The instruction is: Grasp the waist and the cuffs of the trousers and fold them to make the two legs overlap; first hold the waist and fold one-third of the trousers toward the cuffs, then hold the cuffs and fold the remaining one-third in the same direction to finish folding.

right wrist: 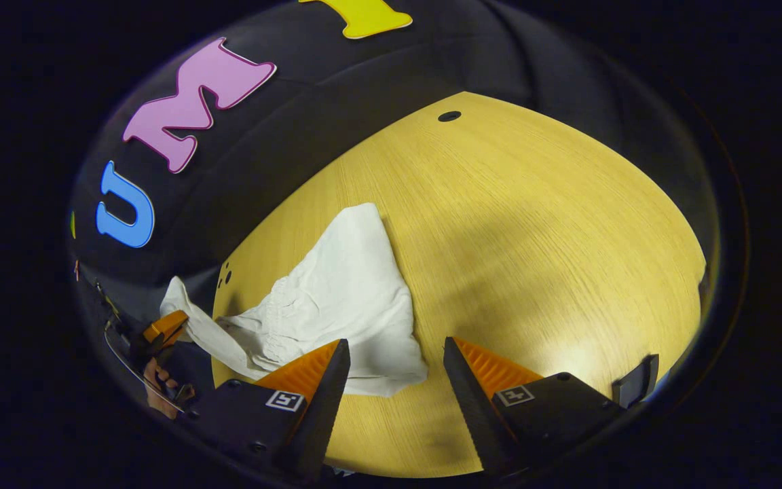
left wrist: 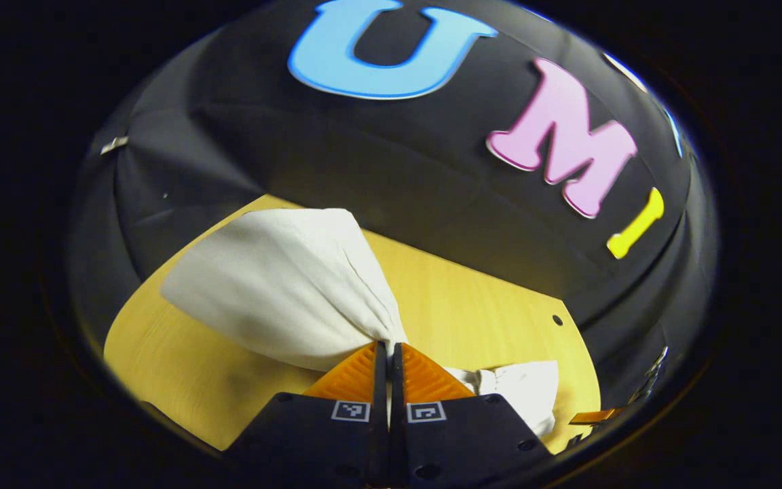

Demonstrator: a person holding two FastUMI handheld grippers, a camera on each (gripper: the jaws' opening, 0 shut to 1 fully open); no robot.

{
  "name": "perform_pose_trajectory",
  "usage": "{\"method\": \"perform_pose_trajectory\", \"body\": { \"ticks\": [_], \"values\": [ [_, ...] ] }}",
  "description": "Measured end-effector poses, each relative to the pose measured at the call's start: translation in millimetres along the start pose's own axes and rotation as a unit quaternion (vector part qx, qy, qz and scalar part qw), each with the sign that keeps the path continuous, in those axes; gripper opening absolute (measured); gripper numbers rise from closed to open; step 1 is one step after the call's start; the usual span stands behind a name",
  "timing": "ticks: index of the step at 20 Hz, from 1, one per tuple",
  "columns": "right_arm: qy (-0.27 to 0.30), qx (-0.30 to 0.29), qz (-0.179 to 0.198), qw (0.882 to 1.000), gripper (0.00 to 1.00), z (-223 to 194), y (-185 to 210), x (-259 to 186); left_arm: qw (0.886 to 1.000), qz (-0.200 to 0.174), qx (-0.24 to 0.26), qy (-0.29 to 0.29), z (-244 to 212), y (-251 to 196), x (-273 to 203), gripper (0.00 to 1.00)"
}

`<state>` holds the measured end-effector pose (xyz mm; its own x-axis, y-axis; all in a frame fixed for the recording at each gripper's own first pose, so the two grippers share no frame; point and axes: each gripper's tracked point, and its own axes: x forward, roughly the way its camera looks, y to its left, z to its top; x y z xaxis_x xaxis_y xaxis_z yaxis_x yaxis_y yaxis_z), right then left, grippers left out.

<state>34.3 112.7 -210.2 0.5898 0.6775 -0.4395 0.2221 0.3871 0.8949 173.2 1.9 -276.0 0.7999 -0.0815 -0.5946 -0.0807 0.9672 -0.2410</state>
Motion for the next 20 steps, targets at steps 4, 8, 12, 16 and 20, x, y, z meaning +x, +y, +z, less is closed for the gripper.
{"method": "perform_pose_trajectory", "body": {
  "ticks": [4,8,12,16,20],
  "values": [
    [-0.002,0.011,0.01,1.0,0.87,10.5,-7.1,-2.7,0.996,-0.029,0.089,0.013,-19.5,-60.8,2.4,0.06],
    [-0.004,0.022,0.011,1.0,0.86,21.5,-20.2,-7.7,0.98,-0.052,0.187,0.031,-48.8,-113.3,9.9,0.06],
    [0.003,0.006,0.008,1.0,0.86,28.0,-37.9,-11.3,0.957,-0.065,0.279,0.053,-85.2,-150.3,22.8,0.05],
    [0.013,-0.007,0.015,1.0,0.86,29.7,-45.6,-13.2,0.917,-0.06,0.388,0.067,-125.2,-171.0,34.1,0.05],
    [0.022,-0.009,0.019,1.0,0.86,32.9,-54.8,-11.1,0.884,-0.075,0.451,0.097,-177.5,-186.0,39.7,0.12]
  ]
}}
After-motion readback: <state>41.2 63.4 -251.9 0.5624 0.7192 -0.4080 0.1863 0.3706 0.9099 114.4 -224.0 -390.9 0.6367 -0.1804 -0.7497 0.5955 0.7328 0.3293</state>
